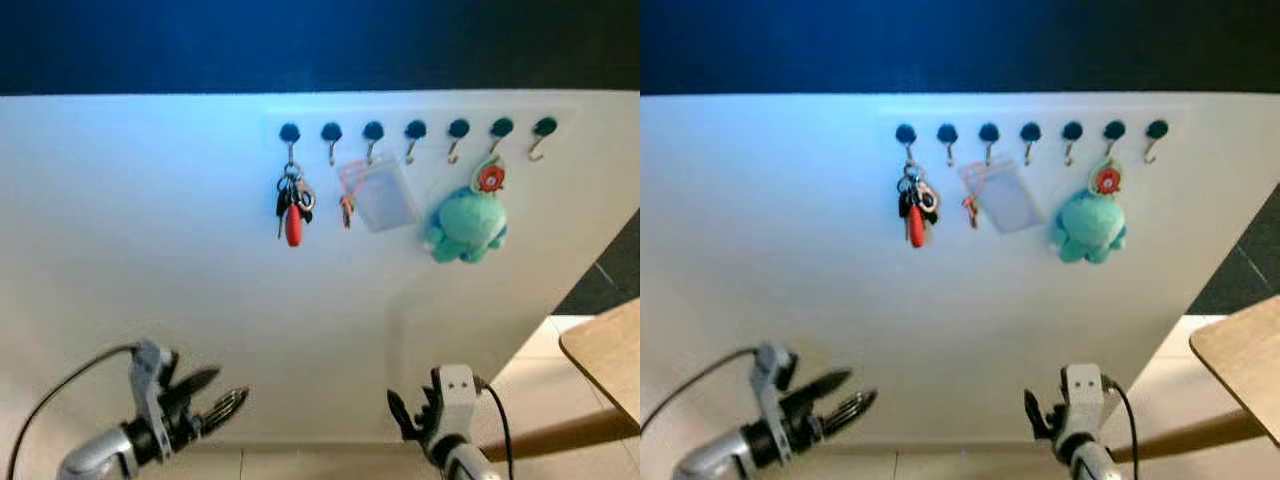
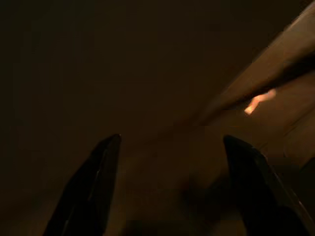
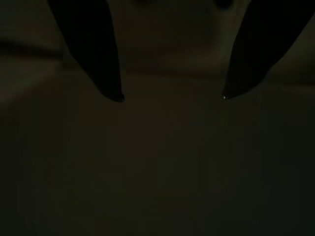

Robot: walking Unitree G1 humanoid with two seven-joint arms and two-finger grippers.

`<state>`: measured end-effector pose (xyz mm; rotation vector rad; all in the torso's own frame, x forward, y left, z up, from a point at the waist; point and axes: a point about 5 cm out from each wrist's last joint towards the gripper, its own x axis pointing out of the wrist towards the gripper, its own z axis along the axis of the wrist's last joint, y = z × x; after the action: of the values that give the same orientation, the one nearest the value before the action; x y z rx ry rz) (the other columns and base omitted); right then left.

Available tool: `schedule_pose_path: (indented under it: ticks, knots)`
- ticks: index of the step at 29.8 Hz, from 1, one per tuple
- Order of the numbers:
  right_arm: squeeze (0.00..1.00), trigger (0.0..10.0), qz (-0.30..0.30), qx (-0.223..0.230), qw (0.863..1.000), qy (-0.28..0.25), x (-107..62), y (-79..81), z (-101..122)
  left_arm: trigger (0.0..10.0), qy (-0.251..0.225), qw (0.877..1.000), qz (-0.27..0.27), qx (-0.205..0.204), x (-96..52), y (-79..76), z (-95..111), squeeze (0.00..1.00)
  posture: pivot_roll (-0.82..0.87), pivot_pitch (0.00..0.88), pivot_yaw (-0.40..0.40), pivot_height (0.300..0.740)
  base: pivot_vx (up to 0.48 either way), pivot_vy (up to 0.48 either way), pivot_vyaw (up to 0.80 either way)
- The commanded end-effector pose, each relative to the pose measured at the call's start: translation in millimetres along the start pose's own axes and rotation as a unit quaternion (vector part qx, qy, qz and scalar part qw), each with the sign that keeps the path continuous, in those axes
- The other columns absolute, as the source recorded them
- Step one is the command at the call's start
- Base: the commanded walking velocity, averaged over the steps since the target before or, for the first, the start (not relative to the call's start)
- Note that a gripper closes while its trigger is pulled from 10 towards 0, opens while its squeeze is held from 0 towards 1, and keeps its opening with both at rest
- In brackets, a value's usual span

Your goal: Hang keys on a hook

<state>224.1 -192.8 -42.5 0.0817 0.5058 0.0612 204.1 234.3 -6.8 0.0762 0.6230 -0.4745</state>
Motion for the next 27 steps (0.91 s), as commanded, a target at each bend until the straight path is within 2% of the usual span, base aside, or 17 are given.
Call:
schedule_pose_path:
  ticks: [1,2,3,5,6,7,8,9,10,11,12,13,16,18,19,21,27]
  knots:
    - [0.0,10.0,-0.036,0.001,0.998,0.047,-6.3,-7.4,-16.5,10.0,0.121,0.985,0.114,0.053,-13.0,18.5,-44.0,0.0,0.01,0.046,0.015,0.74,0.0,0.0,0.0]
    - [0.0,10.0,-0.036,0.001,0.998,0.047,-6.3,-7.4,-16.5,10.0,0.121,0.985,0.114,0.053,-13.0,18.5,-44.0,0.0,0.01,0.046,0.015,0.74,0.0,0.0,0.0]
    - [0.0,10.0,-0.044,0.001,0.997,0.062,-8.5,-9.3,-21.6,10.0,0.121,0.981,0.15,0.025,-14.7,19.9,-51.0,0.0,0.01,0.04,0.011,0.74,0.0,0.0,0.0]
    - [0.0,10.0,-0.055,-0.004,0.995,0.088,-12.6,-11.9,-30.4,10.0,0.096,0.974,0.193,-0.074,-13.6,16.1,-58.7,0.0,0.01,0.037,0.007,0.74,0.0,0.0,0.0]
    - [0.0,10.0,-0.055,-0.004,0.995,0.088,-12.6,-11.9,-30.4,10.0,0.096,0.974,0.193,-0.074,-13.6,16.1,-58.7,0.0,0.01,0.037,0.007,0.74,0.0,0.0,0.0]
    - [0.0,10.0,-0.061,-0.004,0.993,0.103,-14.7,-13.5,-34.8,10.0,0.085,0.968,0.207,-0.115,-10.2,12.0,-61.2,0.0,0.01,0.03,0.0,0.74,0.0,0.0,0.0]
    - [0.0,10.0,-0.061,-0.004,0.993,0.103,-14.7,-13.5,-34.8,10.0,0.085,0.968,0.207,-0.115,-10.2,12.0,-61.2,0.0,0.01,0.03,0.0,0.74,0.0,0.0,0.0]
    - [0.0,10.0,-0.062,-0.022,0.989,0.13,-18.1,-15.5,-41.9,10.0,0.05,0.957,0.216,-0.186,3.0,-0.8,-59.7,0.0,0.01,0.024,-0.015,0.74,0.0,0.0,0.0]
    - [0.0,10.0,-0.062,-0.022,0.989,0.13,-18.1,-15.5,-41.9,10.0,0.05,0.957,0.216,-0.186,3.0,-0.8,-59.7,0.0,0.01,0.024,-0.015,0.74,0.0,0.0,0.0]
    - [0.0,10.0,-0.061,-0.025,0.988,0.14,-19.1,-15.8,-44.3,10.0,0.041,0.951,0.222,-0.213,8.7,-5.8,-58.7,0.0,0.01,0.023,-0.017,0.74,0.0,0.0,0.0]
    - [0.0,10.0,-0.061,-0.025,0.988,0.14,-19.1,-15.8,-44.3,10.0,0.041,0.951,0.222,-0.213,8.7,-5.8,-58.7,0.0,0.01,0.023,-0.017,0.74,0.0,0.0,0.0]
    - [0.0,10.0,-0.059,-0.025,0.987,0.144,-19.8,-15.8,-45.6,10.0,0.039,0.946,0.224,-0.231,12.7,-9.4,-58.3,0.0,0.01,0.021,-0.02,0.74,0.0,0.0,0.0]
    - [0.0,10.0,-0.056,-0.023,0.988,0.144,-20.0,-15.6,-46.0,10.0,0.048,0.947,0.221,-0.227,17.1,-12.7,-57.9,0.0,0.01,0.017,-0.023,0.74,0.0,0.0,0.0]
    - [0.0,10.0,-0.052,-0.022,0.988,0.144,-19.8,-15.1,-45.9,10.0,0.051,0.952,0.218,-0.209,22.2,-15.1,-56.8,0.0,0.01,0.013,-0.023,0.74,0.0,0.0,0.0]
    - [0.0,10.0,-0.047,-0.023,0.988,0.144,-19.2,-14.7,-45.4,10.0,0.049,0.957,0.218,-0.184,25.5,-16.4,-54.9,0.0,0.01,0.013,-0.022,0.74,0.0,0.0,0.0]
    - [0.0,10.0,-0.044,-0.024,0.987,0.15,-18.0,-14.9,-44.5,10.0,0.056,0.959,0.226,-0.161,27.9,-17.6,-54.9,0.0,0.01,0.01,-0.019,0.74,0.0,0.0,0.0]
    - [0.0,10.0,-0.052,0.003,0.985,0.162,-17.1,-16.1,-45.0,10.0,0.066,0.958,0.223,-0.166,30.3,-19.0,-55.6,0.0,0.0,0.018,0.006,0.74,0.0,0.0,0.0]
